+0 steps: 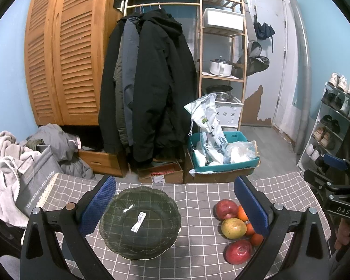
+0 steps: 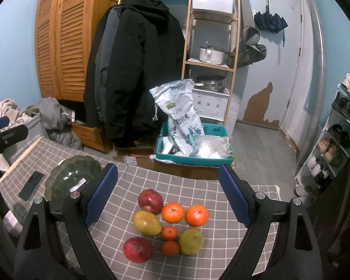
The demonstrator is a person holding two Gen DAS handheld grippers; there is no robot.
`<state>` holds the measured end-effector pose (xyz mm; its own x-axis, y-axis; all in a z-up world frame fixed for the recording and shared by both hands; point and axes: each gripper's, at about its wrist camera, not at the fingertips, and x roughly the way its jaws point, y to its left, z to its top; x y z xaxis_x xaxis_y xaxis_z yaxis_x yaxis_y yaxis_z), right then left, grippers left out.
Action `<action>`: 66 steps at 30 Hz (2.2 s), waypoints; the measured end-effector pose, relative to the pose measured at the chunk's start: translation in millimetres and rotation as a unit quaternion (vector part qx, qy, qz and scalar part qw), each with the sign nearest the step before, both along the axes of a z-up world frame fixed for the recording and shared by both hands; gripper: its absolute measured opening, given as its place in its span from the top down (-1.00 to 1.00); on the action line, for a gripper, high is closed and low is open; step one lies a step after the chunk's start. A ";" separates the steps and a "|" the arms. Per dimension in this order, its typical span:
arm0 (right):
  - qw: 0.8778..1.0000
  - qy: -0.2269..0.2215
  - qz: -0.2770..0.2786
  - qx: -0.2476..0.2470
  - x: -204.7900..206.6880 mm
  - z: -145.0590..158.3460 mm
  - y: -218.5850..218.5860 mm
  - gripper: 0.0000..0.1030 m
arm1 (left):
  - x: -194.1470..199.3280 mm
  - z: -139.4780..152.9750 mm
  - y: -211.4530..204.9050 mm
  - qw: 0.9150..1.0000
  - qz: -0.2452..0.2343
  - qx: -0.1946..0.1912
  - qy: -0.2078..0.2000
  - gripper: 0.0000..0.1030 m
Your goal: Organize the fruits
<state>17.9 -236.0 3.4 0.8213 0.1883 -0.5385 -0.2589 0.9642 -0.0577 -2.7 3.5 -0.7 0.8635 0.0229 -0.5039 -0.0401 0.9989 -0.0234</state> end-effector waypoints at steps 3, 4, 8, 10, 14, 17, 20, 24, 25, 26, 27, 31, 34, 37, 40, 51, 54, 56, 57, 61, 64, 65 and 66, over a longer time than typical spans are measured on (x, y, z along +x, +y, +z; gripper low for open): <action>1.000 0.000 0.000 0.000 0.1 0.0 0.3 -0.69 | -0.1 0.2 0.4 1.000 0.000 0.000 0.000 -0.99; 1.000 0.000 0.000 0.000 0.1 0.0 0.3 -0.69 | 0.1 0.4 0.5 1.000 0.000 0.000 0.000 -0.99; 1.000 0.000 0.000 -0.001 -0.2 0.2 0.4 -0.69 | 0.2 0.9 0.8 1.000 0.000 0.000 0.000 -0.99; 1.000 0.000 0.000 0.000 -0.4 0.3 0.4 -0.69 | 0.2 1.2 1.1 1.000 0.000 -0.001 0.000 -0.99; 1.000 0.000 -0.001 -0.001 -0.7 0.5 0.5 -0.69 | 0.2 1.4 1.2 1.000 0.000 -0.001 0.000 -0.99; 1.000 0.000 0.000 0.000 -1.0 0.8 0.6 -0.69 | 0.0 1.4 1.4 1.000 0.000 -0.001 0.000 -0.99; 1.000 -0.001 0.000 -0.001 -1.2 0.8 0.8 -0.69 | -0.2 1.0 1.2 1.000 0.000 -0.001 -0.001 -0.99; 1.000 -0.001 -0.001 -0.001 -1.4 1.2 0.9 -0.69 | -0.4 1.0 1.4 1.000 0.000 -0.001 -0.001 -0.99; 1.000 -0.001 0.000 -0.001 -1.4 1.1 0.9 -0.69 | -0.5 0.9 1.4 1.000 0.000 -0.001 0.000 -0.99; 1.000 -0.001 0.000 0.000 -1.6 1.5 0.9 -0.69 | -0.7 0.9 1.6 1.000 0.000 -0.001 0.000 -0.99; 1.000 -0.001 0.000 -0.001 -1.7 1.5 1.0 -0.69 | -0.7 0.6 1.3 1.000 0.000 -0.001 -0.001 -0.99; 1.000 -0.001 0.000 -0.001 -1.9 1.9 0.9 -0.69 | -0.6 0.8 1.4 1.000 0.000 -0.001 -0.001 -0.99; 1.000 -0.001 0.000 -0.001 -2.0 2.1 0.7 -0.69 | -0.8 0.6 1.4 1.000 0.000 -0.002 -0.001 -0.99; 1.000 -0.002 0.000 -0.001 -1.9 2.2 1.0 -0.69 | -0.8 0.7 1.5 1.000 0.000 -0.001 -0.001 -0.99; 1.000 -0.002 0.000 -0.002 -2.0 2.4 1.8 -0.69 | -1.2 0.7 2.4 1.000 0.000 -0.001 -0.002 -0.99; 1.000 -0.002 0.000 -0.001 -2.4 2.8 2.7 -0.69 | -1.0 0.6 2.1 1.000 0.000 -0.002 -0.002 -0.99; 1.000 -0.002 0.000 -0.002 -2.6 2.9 2.7 -0.68 | -1.2 0.5 2.3 1.000 0.000 -0.002 -0.001 -0.99; 1.000 -0.002 0.000 -0.001 -2.7 3.0 2.5 -0.69 | -1.2 0.4 2.5 1.000 0.000 -0.002 -0.001 -0.99; 1.000 -0.002 0.000 -0.001 -2.8 3.0 2.5 -0.69 | -1.3 0.4 2.5 1.000 0.000 -0.001 -0.002 -0.99; 1.000 -0.003 0.000 -0.001 -3.2 3.1 2.2 -0.69 | -1.2 0.6 2.9 1.000 0.000 -0.001 -0.002 -0.99; 1.000 -0.003 0.000 -0.002 -3.4 3.1 2.1 -0.69 | -1.1 0.7 3.0 1.000 0.000 -0.002 -0.001 -0.99; 1.000 -0.002 0.000 -0.002 -3.6 3.2 2.1 -0.69 | -1.6 0.8 4.2 1.000 0.000 -0.002 -0.001 -0.99; 1.000 -0.002 0.000 -0.002 -3.6 3.3 1.9 -0.68 | -1.6 0.7 4.1 1.000 0.000 -0.002 -0.001 -0.99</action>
